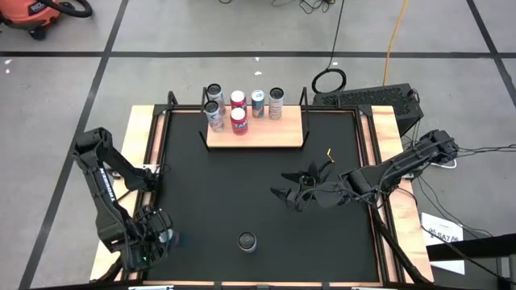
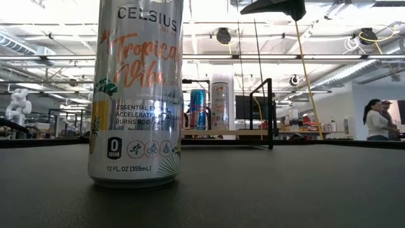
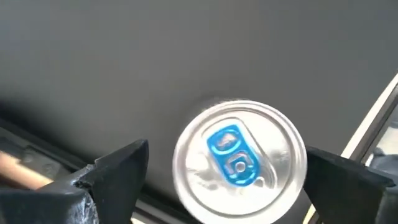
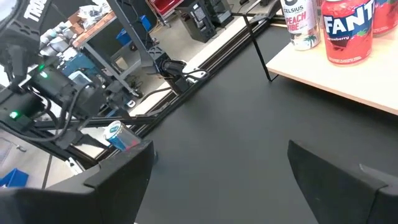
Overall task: Place canned beverage on shelf
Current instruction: Put the blue soda can aligned with the other blue soda can on the shelf
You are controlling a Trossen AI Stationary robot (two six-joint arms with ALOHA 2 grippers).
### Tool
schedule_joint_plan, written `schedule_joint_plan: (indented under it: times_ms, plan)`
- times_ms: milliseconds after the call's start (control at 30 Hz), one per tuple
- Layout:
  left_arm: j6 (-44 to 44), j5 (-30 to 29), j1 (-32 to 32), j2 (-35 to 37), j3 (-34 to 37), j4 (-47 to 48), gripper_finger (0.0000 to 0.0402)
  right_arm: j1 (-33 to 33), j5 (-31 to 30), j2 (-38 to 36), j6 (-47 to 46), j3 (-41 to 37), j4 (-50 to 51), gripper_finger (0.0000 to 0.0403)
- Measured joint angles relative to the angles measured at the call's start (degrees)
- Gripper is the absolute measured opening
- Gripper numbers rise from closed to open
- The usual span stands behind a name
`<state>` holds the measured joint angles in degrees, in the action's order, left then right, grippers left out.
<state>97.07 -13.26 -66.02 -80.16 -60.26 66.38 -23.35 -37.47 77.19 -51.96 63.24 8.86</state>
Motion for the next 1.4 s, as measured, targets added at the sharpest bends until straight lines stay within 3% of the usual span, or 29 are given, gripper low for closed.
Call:
schedule_joint_plan:
  times_ms: [233, 567, 733, 867, 1033, 1400]
  plan:
    - [0.11, -0.07, 0.4, 0.02, 1.15, -0.93, 0.0377, -0.02, 0.04, 0.0, -1.33, 0.0, -0.02, 0.0357]
    - [1.56, -0.31, 0.47, 0.04, 1.13, 1.65, 0.0282, 0.0, 0.04, 0.0, -1.36, 0.0, -0.02, 0.0357]
    - [-1.75, -0.24, 2.17, 0.39, 1.13, 1.41, 0.0232, 0.02, 0.04, 0.0, -1.36, 0.0, -0.02, 0.0357]
    - [-7.13, -0.09, 5.71, 1.81, 1.12, 1.4, 0.0216, 0.05, 0.04, 0.0, -1.27, 0.0, 0.0, 0.0357]
    - [-17.42, 0.04, 12.3, 4.22, 0.09, 1.52, 0.0225, 0.07, 0.07, -0.02, -0.44, 0.0, 0.42, 0.0357]
    - [-44.53, 5.05, 32.08, 5.29, -4.8, 1.61, 0.0227, 0.15, 0.5, -3.01, 0.35, 0.0, 9.13, 0.0357]
